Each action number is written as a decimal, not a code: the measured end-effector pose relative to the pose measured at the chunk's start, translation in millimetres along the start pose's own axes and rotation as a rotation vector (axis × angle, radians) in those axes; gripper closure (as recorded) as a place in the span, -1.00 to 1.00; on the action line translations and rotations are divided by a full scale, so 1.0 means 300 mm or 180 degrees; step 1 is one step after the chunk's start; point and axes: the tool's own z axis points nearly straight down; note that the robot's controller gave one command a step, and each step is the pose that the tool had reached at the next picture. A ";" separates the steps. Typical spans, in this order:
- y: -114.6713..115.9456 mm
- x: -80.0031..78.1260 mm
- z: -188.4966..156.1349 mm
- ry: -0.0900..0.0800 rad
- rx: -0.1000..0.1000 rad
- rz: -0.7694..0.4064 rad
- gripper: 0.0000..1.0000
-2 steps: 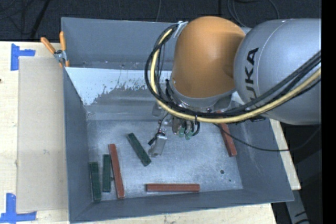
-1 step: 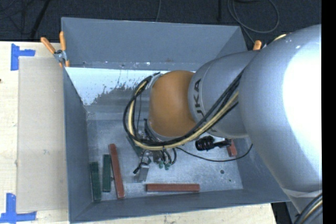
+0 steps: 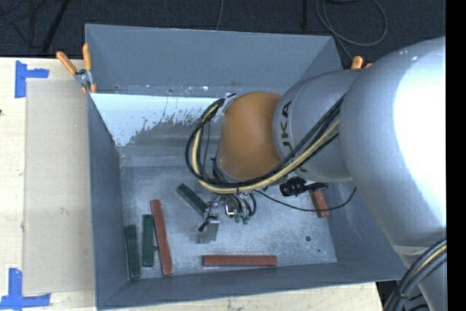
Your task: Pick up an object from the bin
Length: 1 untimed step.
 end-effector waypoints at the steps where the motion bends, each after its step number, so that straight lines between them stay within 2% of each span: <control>1: 0.004 0.001 -0.004 0.0002 -0.0005 0.0002 1.00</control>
Offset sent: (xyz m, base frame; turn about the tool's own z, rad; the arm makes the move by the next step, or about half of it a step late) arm 0.0000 0.0000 0.0000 0.0000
